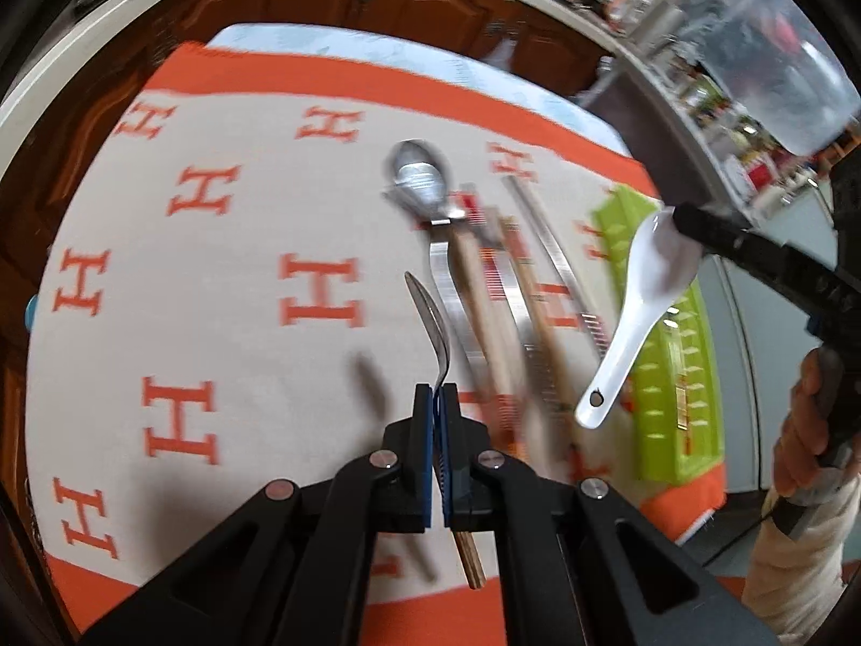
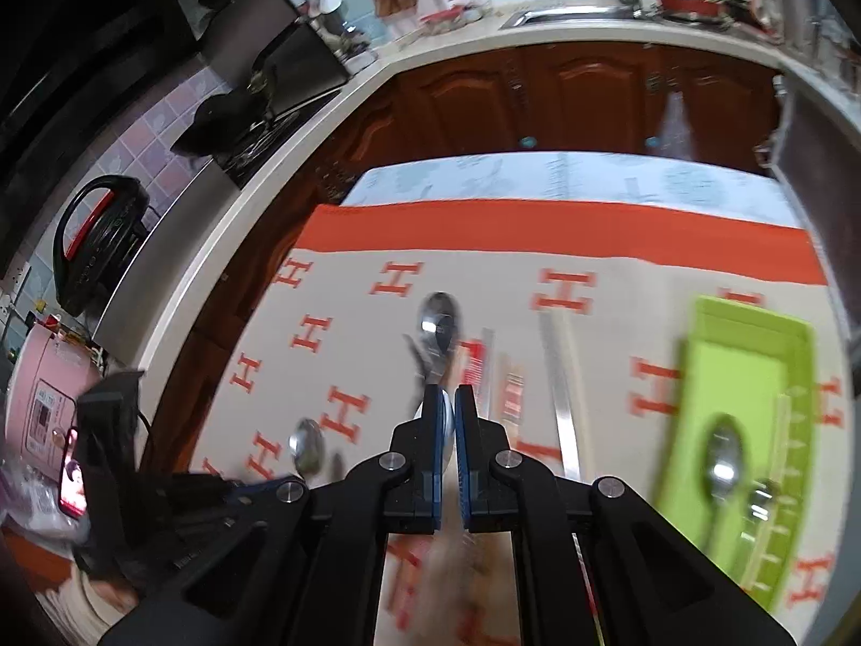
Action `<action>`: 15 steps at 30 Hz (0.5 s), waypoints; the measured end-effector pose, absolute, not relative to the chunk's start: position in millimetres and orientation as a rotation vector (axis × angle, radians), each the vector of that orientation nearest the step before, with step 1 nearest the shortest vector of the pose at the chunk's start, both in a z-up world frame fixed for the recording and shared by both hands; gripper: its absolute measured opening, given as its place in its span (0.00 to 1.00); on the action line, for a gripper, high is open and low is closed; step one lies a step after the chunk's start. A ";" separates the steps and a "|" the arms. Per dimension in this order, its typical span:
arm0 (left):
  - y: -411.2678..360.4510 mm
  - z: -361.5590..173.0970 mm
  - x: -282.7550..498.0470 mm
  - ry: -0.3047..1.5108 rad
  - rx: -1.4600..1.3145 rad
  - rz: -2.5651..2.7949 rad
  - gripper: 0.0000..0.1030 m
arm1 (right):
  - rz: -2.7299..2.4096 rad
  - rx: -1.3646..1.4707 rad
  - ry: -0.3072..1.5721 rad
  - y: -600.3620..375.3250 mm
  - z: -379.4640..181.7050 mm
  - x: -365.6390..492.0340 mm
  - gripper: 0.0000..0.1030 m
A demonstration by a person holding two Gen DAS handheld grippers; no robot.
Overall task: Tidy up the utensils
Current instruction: 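Carry both spoons into the lime-green tray and open both grippers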
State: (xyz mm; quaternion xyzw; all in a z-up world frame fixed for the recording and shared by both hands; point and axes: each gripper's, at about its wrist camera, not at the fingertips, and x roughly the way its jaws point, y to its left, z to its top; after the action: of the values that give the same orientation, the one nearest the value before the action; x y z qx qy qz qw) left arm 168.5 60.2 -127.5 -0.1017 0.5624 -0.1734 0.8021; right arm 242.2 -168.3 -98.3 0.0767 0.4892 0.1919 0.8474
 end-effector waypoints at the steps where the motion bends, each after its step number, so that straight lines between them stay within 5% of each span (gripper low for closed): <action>1: 49.7 -120.8 166.7 1.198 -0.208 -0.400 0.00 | 0.386 0.147 1.027 -180.5 -94.9 235.2 0.04; 15: -115.0 -82.2 170.9 1.181 -0.073 -0.665 0.00 | 0.080 -0.099 1.185 -342.0 -129.1 181.3 0.04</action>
State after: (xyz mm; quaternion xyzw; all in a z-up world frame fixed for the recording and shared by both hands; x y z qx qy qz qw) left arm 170.9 -115.0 -82.2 -0.0336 0.5463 -0.3073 0.7784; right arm 181.3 -342.0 -129.1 -0.0467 0.5581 0.0377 0.8276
